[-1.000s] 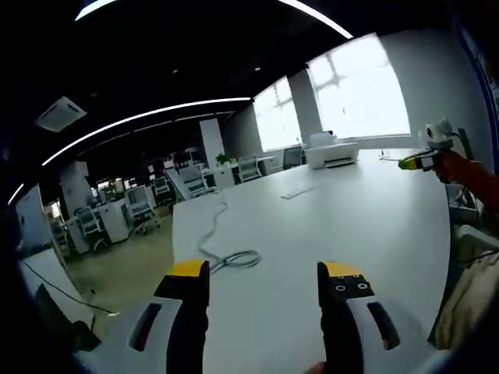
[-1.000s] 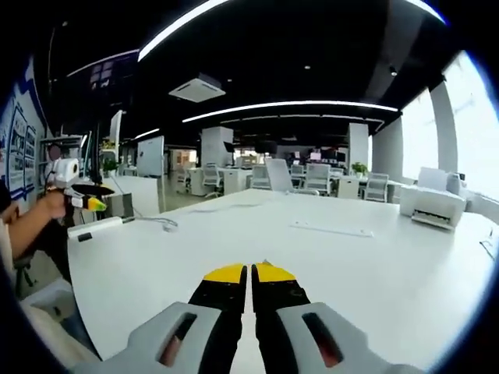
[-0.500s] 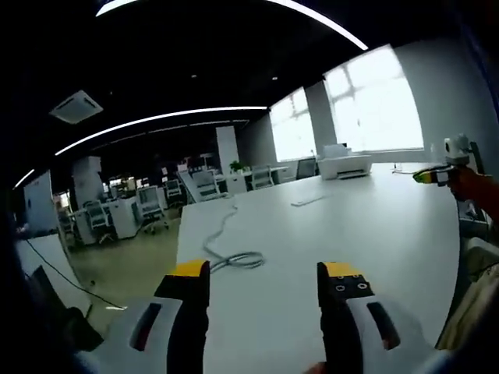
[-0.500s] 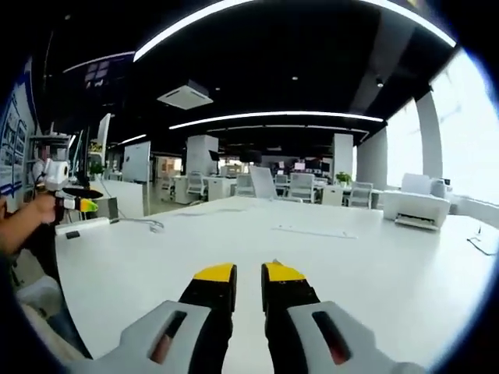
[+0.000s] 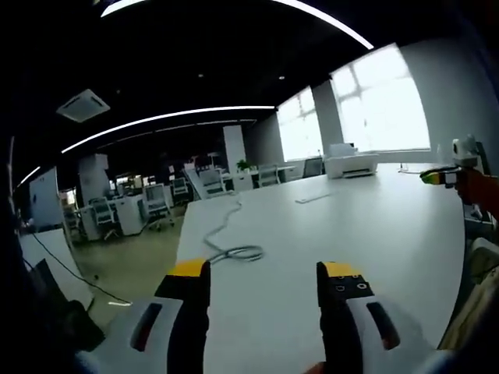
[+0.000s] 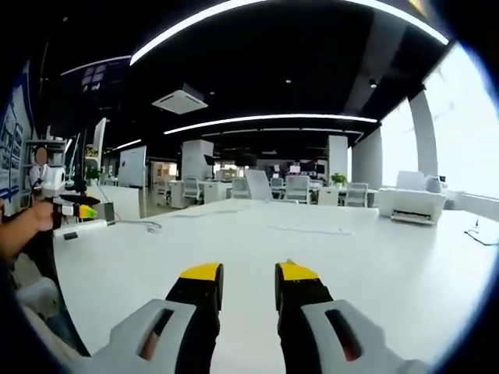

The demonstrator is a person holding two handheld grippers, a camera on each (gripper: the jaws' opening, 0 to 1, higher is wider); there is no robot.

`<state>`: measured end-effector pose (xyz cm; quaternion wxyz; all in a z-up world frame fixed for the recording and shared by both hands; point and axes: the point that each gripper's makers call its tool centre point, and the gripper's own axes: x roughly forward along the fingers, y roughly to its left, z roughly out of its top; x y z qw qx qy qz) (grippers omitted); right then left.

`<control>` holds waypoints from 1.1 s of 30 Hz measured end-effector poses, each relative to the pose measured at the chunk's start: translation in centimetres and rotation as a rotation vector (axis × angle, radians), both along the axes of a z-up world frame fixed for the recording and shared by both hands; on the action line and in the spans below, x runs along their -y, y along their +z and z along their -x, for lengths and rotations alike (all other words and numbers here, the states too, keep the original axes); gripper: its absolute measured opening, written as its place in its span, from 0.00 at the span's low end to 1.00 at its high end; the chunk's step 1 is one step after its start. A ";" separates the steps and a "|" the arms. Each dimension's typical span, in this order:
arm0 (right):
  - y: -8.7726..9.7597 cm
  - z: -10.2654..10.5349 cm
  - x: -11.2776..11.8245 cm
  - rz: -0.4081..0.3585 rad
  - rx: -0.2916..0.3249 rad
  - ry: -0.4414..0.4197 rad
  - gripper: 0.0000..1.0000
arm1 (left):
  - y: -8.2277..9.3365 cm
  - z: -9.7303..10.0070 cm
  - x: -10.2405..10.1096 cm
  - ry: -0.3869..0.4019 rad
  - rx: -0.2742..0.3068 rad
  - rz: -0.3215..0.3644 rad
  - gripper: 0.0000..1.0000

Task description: Pick up the power strip scattered on the table, fix it on the side mounting bracket of the table, and press the switch

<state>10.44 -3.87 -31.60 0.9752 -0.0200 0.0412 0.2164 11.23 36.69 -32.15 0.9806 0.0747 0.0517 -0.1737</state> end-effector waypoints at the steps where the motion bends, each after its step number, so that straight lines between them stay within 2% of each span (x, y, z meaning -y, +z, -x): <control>1: -0.2 0.0 0.0 0.003 -0.002 -0.002 0.26 | -0.1 0.0 0.0 0.001 -0.001 0.002 0.61; 5: -0.4 0.0 -0.1 -0.003 -0.002 -0.005 0.31 | -0.4 0.0 -0.3 0.012 -0.003 0.004 0.63; 18: -0.7 -0.2 0.3 -0.008 0.026 -0.030 0.57 | -0.7 0.0 -0.4 0.018 -0.008 -0.001 0.72; 24: -0.9 -0.4 0.7 -0.017 0.031 -0.042 0.65 | -0.5 0.3 -0.3 0.020 0.002 -0.020 0.76; 33: -0.9 -0.7 1.0 -0.018 0.037 -0.057 0.72 | -0.4 0.3 -0.3 0.025 0.005 -0.028 0.78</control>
